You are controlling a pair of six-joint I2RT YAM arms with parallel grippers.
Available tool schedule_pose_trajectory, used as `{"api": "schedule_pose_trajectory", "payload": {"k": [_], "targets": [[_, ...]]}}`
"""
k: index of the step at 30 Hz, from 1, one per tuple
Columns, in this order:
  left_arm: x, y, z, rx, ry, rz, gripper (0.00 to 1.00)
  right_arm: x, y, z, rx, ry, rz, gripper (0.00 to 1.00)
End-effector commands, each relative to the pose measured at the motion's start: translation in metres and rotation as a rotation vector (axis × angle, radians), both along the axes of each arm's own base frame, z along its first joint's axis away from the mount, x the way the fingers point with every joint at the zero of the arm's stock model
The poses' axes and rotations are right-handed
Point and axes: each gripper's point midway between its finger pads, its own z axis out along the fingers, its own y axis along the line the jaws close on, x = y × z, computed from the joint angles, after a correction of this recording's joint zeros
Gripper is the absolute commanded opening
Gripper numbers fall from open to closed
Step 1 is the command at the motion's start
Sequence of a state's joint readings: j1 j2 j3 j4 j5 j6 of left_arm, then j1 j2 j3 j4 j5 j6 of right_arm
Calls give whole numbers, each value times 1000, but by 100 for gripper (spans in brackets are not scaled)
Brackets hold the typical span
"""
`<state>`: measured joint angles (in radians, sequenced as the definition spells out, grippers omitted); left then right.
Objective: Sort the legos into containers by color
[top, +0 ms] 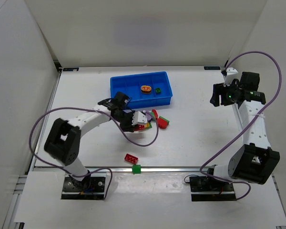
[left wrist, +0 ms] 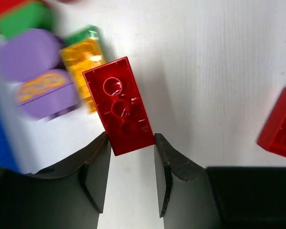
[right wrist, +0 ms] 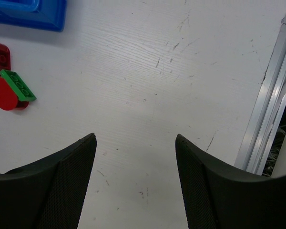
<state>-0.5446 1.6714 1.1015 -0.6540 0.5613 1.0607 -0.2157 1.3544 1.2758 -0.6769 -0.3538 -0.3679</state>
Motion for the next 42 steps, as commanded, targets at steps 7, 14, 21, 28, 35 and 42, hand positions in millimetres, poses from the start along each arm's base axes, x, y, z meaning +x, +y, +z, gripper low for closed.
{"api": "schedule_pose_trajectory", "payload": {"k": [7,14,21,28,35,42], "targets": [[49,-7,154,-230,-166,255,34,11,12,18,83,-63,20,71],[154,2,147,-205,-104,571,34,16,15,25,93,-72,30,71],[238,7,118,-169,-103,733,34,17,14,31,87,-82,21,72],[272,21,98,-135,-88,803,37,15,10,32,64,-83,6,86],[269,25,84,-103,-69,819,69,14,8,29,54,-79,6,89],[238,27,153,-274,-34,731,71,14,12,24,66,-75,27,90]]}}
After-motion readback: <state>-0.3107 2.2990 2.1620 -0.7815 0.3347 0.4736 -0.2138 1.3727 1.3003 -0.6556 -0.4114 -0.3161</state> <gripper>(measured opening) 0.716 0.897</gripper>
